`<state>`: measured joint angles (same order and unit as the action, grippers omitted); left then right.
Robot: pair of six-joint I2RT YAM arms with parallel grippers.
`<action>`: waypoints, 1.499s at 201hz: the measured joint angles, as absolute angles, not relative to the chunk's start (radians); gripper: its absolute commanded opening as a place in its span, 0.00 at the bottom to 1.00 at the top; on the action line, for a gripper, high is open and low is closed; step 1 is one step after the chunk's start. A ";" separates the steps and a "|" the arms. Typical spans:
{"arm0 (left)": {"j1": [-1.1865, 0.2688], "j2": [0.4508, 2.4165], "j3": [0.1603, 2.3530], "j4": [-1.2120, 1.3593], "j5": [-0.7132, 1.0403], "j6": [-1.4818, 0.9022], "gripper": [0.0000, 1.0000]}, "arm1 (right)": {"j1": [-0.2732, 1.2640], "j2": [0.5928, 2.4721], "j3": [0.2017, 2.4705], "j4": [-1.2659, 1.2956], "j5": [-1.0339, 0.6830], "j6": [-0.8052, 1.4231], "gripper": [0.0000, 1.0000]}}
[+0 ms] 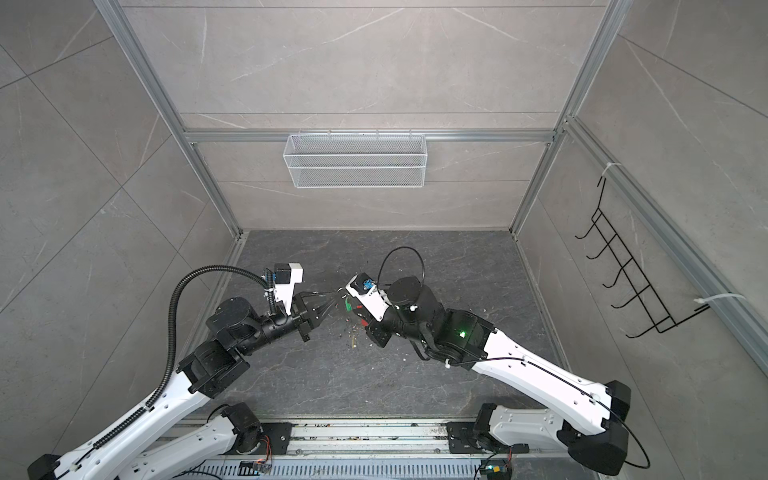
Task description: Remove the keys from the keyring
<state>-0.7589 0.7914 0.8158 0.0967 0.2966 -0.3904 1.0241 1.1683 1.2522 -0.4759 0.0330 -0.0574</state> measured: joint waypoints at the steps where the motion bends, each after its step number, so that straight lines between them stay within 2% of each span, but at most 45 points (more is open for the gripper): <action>1: -0.759 0.792 0.817 0.096 0.297 -0.390 0.00 | 1.025 1.169 1.253 -0.477 0.034 -0.057 0.00; 96: -0.765 0.790 0.824 0.087 0.290 -0.389 0.00 | 1.145 1.224 1.342 -0.573 0.236 -0.110 0.00; 111: -0.765 0.777 0.802 0.105 0.296 -0.385 0.00 | 1.161 1.230 1.350 -0.581 0.253 -0.113 0.11; 117: -0.765 0.772 0.795 0.113 0.298 -0.382 0.00 | 1.165 1.230 1.351 -0.582 0.257 -0.113 0.18; 126: -0.765 0.765 0.782 0.133 0.303 -0.376 0.00 | 1.169 1.229 1.350 -0.583 0.243 -0.121 0.34; 135: -0.765 0.761 0.770 0.155 0.313 -0.369 0.00 | 1.182 1.229 1.350 -0.584 0.218 -0.133 0.44; 149: -0.765 0.759 0.743 0.187 0.325 -0.359 0.00 | 1.204 1.219 1.339 -0.580 0.178 -0.140 0.54; 161: -0.765 0.755 0.720 0.199 0.338 -0.353 0.00 | 1.211 1.194 1.320 -0.580 0.155 -0.133 0.59; 198: -0.765 0.728 0.677 0.253 0.384 -0.342 0.00 | 1.211 1.063 1.259 -0.548 0.133 -0.123 0.62; 220: -0.765 0.715 0.673 0.285 0.417 -0.342 0.00 | 1.210 1.005 1.242 -0.510 0.141 -0.109 0.60; 235: -0.765 0.707 0.672 0.308 0.442 -0.342 0.00 | 1.201 0.995 1.241 -0.483 0.138 -0.098 0.55; 301: -0.765 0.701 0.672 0.347 0.569 -0.347 0.00 | 1.090 0.995 1.213 -0.402 -0.052 -0.067 0.52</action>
<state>-0.7654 0.7010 0.6720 0.3466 0.5686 -0.3473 1.0904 0.9947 1.2133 -0.4019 -0.0525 -0.0673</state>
